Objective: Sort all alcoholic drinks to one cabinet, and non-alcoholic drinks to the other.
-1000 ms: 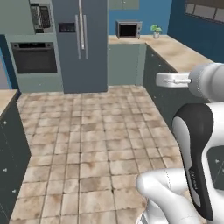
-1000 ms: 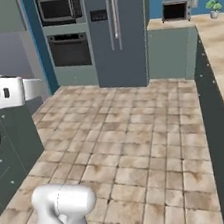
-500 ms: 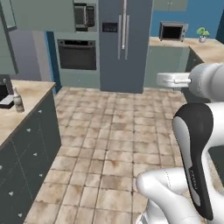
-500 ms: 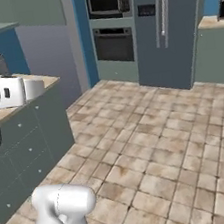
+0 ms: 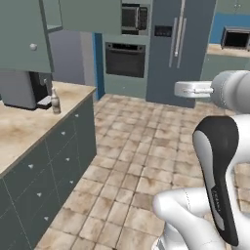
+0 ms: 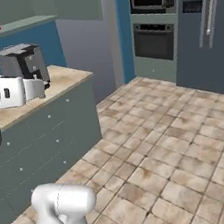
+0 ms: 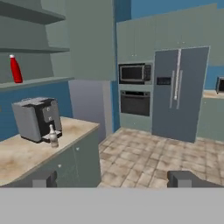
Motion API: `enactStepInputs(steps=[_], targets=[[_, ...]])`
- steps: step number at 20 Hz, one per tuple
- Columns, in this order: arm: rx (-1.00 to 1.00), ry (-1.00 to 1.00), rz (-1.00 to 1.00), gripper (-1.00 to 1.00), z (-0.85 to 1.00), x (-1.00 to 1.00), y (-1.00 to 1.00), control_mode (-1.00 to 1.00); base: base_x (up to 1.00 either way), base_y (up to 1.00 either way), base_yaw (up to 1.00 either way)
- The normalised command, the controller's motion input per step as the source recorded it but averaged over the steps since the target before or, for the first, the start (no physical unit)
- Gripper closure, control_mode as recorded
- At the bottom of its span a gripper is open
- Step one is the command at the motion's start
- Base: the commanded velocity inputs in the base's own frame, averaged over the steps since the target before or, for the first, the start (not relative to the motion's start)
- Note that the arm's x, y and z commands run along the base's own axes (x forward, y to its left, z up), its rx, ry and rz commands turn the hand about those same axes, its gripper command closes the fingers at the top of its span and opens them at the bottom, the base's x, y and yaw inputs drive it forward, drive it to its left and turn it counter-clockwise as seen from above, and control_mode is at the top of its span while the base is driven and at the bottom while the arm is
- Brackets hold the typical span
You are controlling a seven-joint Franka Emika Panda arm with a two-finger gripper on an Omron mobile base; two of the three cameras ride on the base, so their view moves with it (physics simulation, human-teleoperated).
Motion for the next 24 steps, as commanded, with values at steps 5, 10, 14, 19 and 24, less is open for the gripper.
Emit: enactStepInputs(steps=[5,10,14,19,24], targets=[[0.0,0.0,0.0,-1.0,0.0,0.0,0.0,1.0,0.44,-0.01,0.33],[0.0,0.0,0.0,-1.0,0.0,0.0,0.0,1.0,0.67,-0.14,0.26],[0.0,0.0,0.0,-1.0,0.0,0.0,0.0,1.0,0.63,-0.19,0.24],[0.0,0.0,0.0,-1.0,0.0,0.0,0.0,1.0,0.4,-0.05,0.28],[0.0,0.0,0.0,-1.0,0.0,0.0,0.0,1.0,0.34,0.0,0.35]])
